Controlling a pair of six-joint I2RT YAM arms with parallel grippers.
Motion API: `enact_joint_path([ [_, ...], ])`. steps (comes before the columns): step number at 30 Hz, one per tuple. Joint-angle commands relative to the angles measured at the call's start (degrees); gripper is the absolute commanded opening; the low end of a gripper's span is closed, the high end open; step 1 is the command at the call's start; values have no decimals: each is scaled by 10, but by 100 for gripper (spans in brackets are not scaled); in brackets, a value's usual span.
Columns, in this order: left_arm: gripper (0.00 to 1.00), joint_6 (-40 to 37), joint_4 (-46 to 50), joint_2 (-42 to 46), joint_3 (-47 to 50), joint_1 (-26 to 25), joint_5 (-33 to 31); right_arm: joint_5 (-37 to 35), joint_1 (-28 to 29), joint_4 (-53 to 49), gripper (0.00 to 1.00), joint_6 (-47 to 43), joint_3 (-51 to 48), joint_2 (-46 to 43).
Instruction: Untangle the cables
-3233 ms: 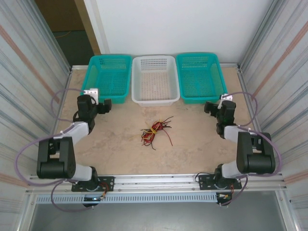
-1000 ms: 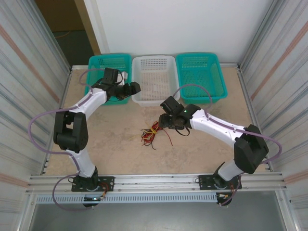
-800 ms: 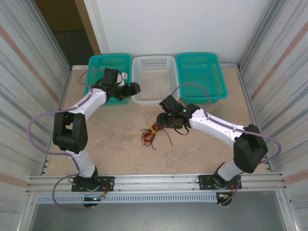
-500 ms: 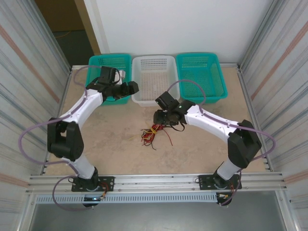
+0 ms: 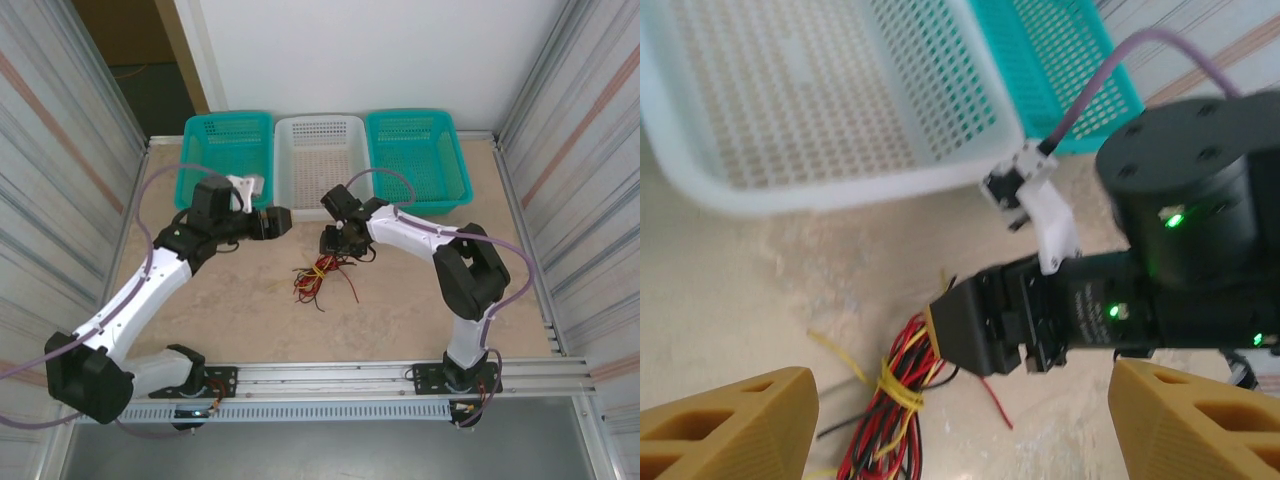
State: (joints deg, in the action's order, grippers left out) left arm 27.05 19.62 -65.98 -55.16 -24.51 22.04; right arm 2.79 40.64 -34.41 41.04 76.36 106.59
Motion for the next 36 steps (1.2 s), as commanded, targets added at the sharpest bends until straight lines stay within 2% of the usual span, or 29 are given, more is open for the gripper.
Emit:
enact_joint_path([
  [1, 76, 47, -29, 38, 37, -4, 8, 12, 12, -5, 55, -13, 15, 24],
  [5, 75, 68, -29, 57, 66, -4, 5, 3, 18, -5, 48, -4, 12, 40],
  [8, 75, 91, -42, 64, 87, -4, 4, -4, 18, 2, 32, 6, 2, 44],
  [11, 73, 115, -54, 62, 104, -4, -2, -12, 17, 13, 11, 10, -12, 30],
  [14, 74, 142, -84, 60, 122, -5, 2, -27, 16, 29, 0, 10, -28, -1],
  [22, 84, 218, -171, 57, 173, -4, 20, -59, 3, 106, 0, -18, -86, -166],
  [30, 98, 381, -378, 81, 260, -2, 35, -91, -19, 133, 0, -48, -100, -321],
  [33, 97, 406, -408, 74, 270, -2, 38, -81, -35, 114, 0, -43, -88, -334],
  [34, 95, 399, -387, 72, 264, -2, 36, -76, -40, 92, 5, -33, -76, -326],
  [36, 92, 385, -345, 76, 257, -2, 24, -70, -42, 49, 30, -14, -58, -299],
])
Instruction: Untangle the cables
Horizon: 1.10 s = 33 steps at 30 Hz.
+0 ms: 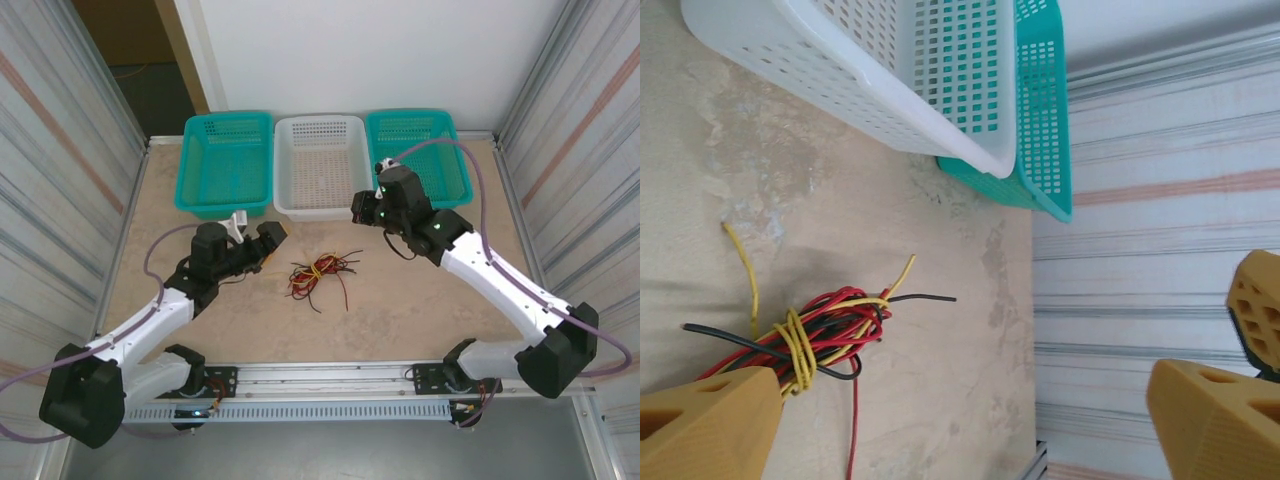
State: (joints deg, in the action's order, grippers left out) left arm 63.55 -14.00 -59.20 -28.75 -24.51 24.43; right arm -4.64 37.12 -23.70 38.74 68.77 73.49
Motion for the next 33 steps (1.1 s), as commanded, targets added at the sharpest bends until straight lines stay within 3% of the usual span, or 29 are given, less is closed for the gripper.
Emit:
enact_joint_path([
  [1, 90, 12, 21, 11, -12, -2, -11, 11, -2, -78, 44, 17, 25, 50],
  [5, 88, 2, 90, 15, -10, 1, -39, 18, 37, -107, 68, 42, 18, 123],
  [7, 85, 15, 80, 14, 5, 3, -34, 24, 46, -115, 72, 57, 14, 159],
  [13, 81, 23, 93, 5, 21, 7, -15, 101, 41, -59, 74, 117, -19, 239],
  [21, 81, 33, 85, 0, 36, 8, -7, 131, 33, -38, 75, 175, 1, 326],
  [24, 81, 39, 78, -9, 38, 8, -3, 142, 34, -26, 65, 184, 3, 345],
  [30, 79, 46, 66, -17, 44, 8, -3, 164, 16, 3, 21, 193, -16, 359],
  [33, 79, 51, 53, -18, 47, 8, -1, 172, 7, 38, 9, 195, -39, 336],
])
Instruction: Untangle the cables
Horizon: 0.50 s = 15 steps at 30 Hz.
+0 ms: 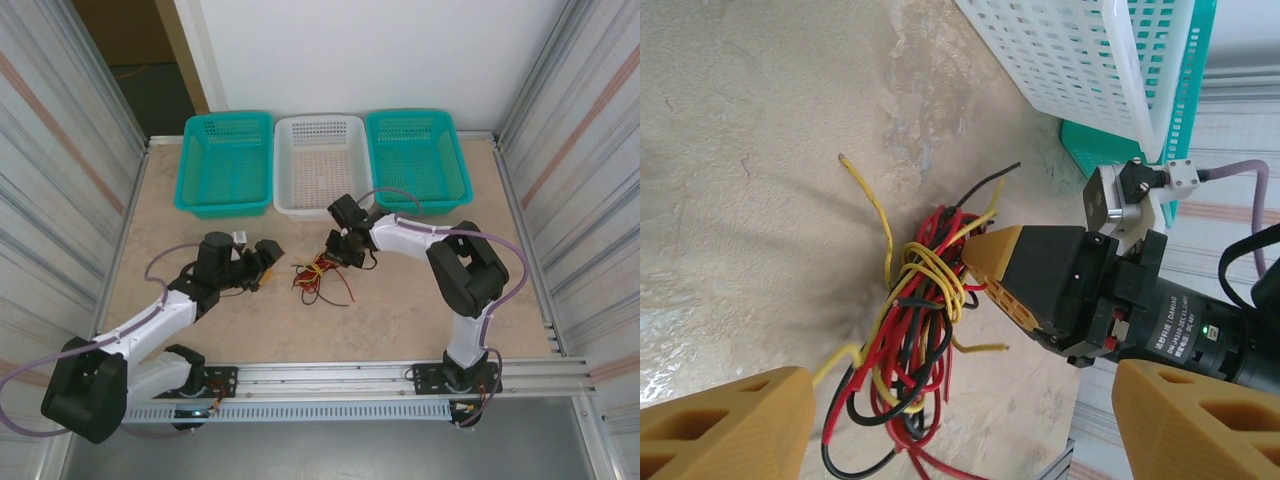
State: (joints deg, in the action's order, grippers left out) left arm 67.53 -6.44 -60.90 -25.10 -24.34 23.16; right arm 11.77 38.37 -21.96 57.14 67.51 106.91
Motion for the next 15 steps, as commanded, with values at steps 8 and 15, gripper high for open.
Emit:
enact_joint_path([
  [8, 89, 40, -119, -10, 24, 6, 38, -16, -19, 99, 0, -32, -68, -128],
  [15, 98, 89, -232, 8, 27, 6, 37, -21, -39, 194, 0, -88, -130, -286],
])
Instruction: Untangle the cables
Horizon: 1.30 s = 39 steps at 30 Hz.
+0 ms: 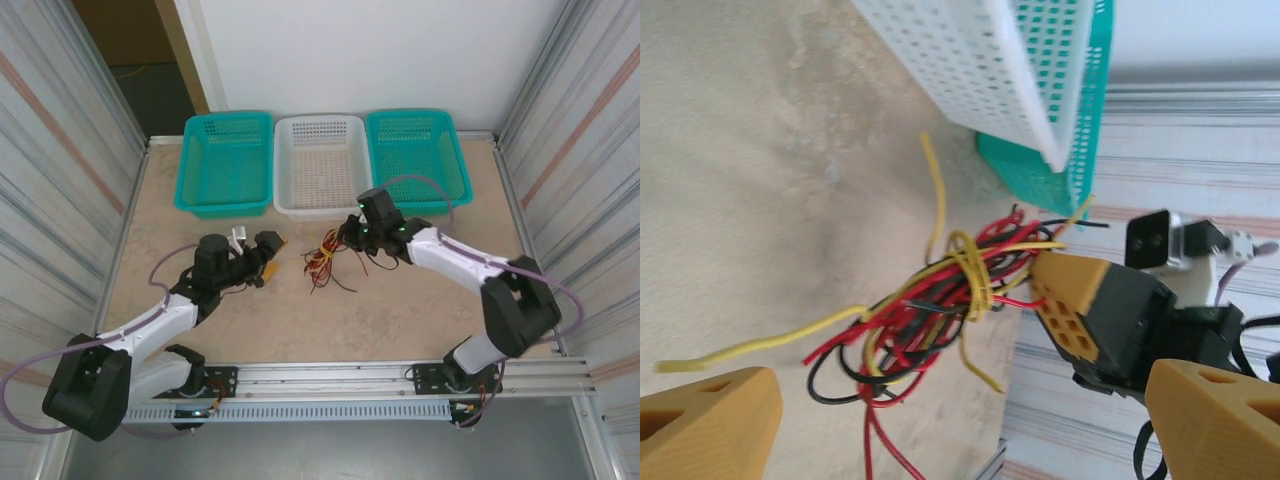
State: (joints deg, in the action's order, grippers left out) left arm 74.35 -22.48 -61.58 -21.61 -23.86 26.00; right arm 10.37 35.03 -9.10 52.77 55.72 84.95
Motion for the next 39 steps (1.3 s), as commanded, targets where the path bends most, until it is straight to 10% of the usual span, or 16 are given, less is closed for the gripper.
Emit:
enact_joint_path([
  [1, 99, 19, -75, 18, -14, 0, 9, -13, -7, 65, 0, -54, -14, -85],
  [18, 98, 98, -508, -184, -92, -97, 43, 20, -24, 121, 0, -28, -30, -243],
  [39, 60, 128, -587, -254, -119, -140, 28, 77, -37, 240, 0, 75, -53, -211],
])
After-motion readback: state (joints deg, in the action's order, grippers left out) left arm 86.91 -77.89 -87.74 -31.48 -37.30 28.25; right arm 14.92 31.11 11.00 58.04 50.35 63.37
